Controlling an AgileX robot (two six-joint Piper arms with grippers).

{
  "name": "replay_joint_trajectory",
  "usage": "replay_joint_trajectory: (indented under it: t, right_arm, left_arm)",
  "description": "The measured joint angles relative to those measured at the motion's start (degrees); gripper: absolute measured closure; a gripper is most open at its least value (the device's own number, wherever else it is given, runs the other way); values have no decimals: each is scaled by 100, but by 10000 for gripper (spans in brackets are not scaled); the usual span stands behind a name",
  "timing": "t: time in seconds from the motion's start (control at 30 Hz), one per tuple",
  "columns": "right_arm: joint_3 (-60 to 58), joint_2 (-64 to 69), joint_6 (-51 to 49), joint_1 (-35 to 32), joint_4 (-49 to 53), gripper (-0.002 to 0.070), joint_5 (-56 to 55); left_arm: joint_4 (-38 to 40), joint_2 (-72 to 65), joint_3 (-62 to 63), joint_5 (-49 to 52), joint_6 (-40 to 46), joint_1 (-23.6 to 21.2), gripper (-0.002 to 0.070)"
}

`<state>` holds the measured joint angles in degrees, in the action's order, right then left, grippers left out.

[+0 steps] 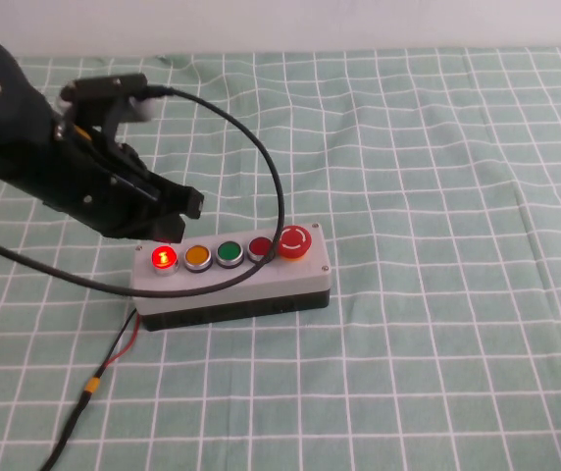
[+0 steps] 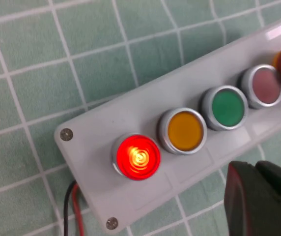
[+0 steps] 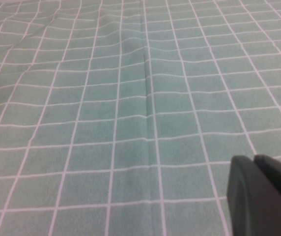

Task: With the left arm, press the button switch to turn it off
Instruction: Press the button to turn off

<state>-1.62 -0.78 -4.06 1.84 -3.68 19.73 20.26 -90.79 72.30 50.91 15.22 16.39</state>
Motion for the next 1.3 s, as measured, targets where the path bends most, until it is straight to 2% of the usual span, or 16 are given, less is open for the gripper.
replay_joint_trajectory:
  t: [0.53,0.73,0.93,1.1,1.3]
  right_arm:
    - [0,0,0,0,0,692,0]
    - [0,0,0,0,0,692,0]
    - [0,0,0,0,0,692,0]
    - [0,0,0,0,0,692,0]
    - [0,0,0,0,0,692,0]
  left_arm:
    - [-448,-936,70,-226,-243,22,678]
    - [-616,-863,174,-201,-281,22,678]
    - [-890,-207,631,-201,-306,22,678]
    - [-1063,-33,766,220,-549,22,678]
    - [-1114,-458,766,686,-691,22,678]
